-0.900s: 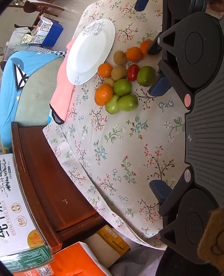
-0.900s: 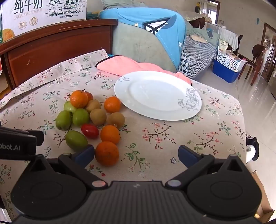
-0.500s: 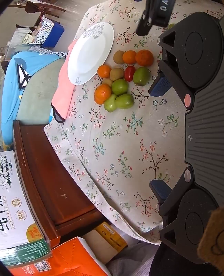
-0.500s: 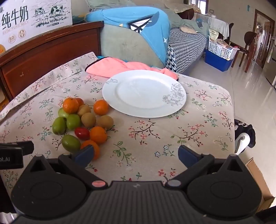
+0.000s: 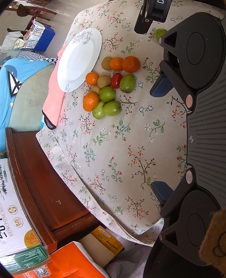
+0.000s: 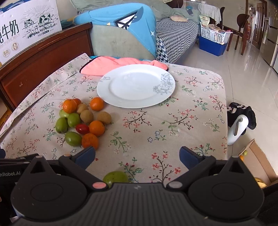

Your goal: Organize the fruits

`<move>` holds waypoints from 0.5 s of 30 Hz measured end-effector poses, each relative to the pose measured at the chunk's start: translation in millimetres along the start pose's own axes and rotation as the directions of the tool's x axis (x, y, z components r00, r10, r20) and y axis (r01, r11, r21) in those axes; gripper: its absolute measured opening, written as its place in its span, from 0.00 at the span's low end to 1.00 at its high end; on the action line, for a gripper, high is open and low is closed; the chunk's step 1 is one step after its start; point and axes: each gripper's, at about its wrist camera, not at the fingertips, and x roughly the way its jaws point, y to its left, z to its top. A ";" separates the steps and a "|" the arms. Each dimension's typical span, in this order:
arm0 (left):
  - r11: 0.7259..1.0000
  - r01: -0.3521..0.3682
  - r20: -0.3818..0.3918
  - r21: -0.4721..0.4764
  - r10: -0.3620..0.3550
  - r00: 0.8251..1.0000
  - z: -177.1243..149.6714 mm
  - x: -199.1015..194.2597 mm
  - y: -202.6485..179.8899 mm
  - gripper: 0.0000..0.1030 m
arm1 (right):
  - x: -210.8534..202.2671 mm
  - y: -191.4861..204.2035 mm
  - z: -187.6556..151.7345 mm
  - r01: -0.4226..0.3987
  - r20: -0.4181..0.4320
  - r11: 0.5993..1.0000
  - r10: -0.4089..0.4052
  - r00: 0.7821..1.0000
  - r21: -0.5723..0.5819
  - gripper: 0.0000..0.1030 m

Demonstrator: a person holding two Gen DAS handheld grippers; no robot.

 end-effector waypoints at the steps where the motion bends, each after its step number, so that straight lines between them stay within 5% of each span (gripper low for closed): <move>1: 1.000 -0.005 -0.005 -0.001 0.005 1.000 -0.1 0.6 0.6 1.00 | 0.3 0.9 0.1 0.000 -0.009 1.000 0.000 1.000 0.007 0.99; 7: 1.000 -0.026 -0.022 -0.013 0.026 0.999 0.4 2.7 4.0 1.00 | 7.9 10.1 -3.3 0.052 -0.104 0.998 -0.054 0.993 -0.020 0.99; 15: 0.999 -0.041 -0.025 0.018 0.042 0.999 -1.0 2.7 -2.4 1.00 | 1.4 24.0 -3.8 0.070 -0.102 0.994 -0.078 0.992 -0.080 0.99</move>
